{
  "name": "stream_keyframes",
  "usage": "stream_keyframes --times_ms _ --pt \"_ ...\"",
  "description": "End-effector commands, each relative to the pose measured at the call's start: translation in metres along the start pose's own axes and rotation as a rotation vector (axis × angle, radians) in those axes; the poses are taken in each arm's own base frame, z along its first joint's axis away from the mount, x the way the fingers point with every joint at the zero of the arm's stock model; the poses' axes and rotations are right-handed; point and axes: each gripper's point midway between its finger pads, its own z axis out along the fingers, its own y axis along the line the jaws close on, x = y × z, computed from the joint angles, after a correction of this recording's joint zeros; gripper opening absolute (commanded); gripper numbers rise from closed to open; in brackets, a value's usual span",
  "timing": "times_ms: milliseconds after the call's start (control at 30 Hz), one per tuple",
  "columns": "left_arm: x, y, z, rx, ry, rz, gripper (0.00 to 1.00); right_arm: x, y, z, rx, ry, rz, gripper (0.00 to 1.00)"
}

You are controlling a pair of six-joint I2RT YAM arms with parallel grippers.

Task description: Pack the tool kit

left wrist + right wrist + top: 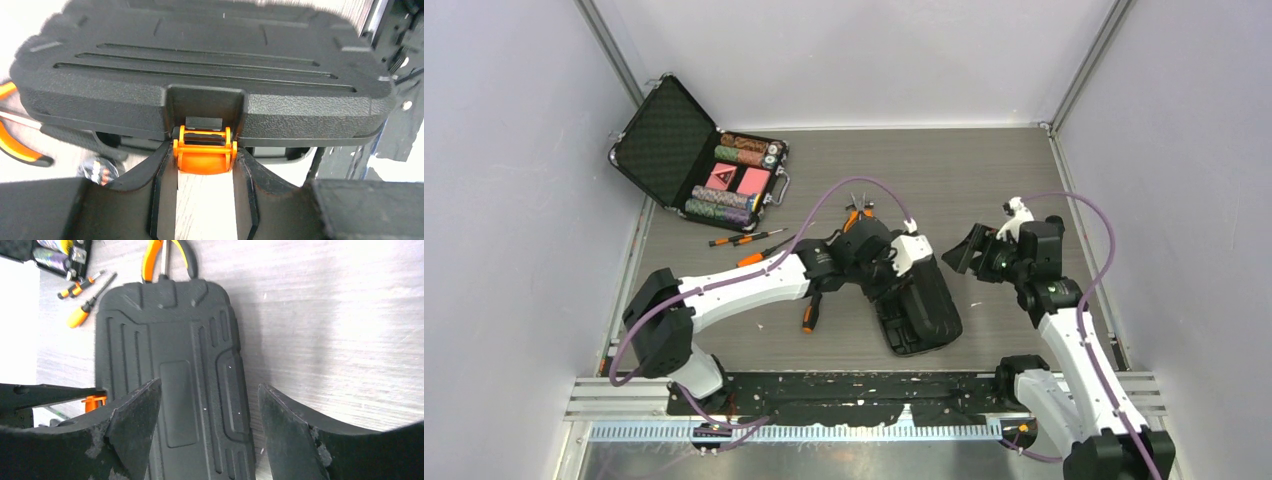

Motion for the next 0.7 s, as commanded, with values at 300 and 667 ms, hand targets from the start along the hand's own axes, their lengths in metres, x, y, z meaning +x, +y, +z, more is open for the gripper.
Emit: stream_keyframes --times_ms 300,667 --pt "-0.067 0.014 -0.004 -0.037 -0.107 0.036 0.10 -0.031 0.059 -0.077 -0.040 -0.195 -0.285 0.77" --pt "-0.068 0.015 0.001 -0.046 -0.104 0.014 0.12 0.036 0.081 -0.071 -0.187 -0.047 -0.267 0.76"
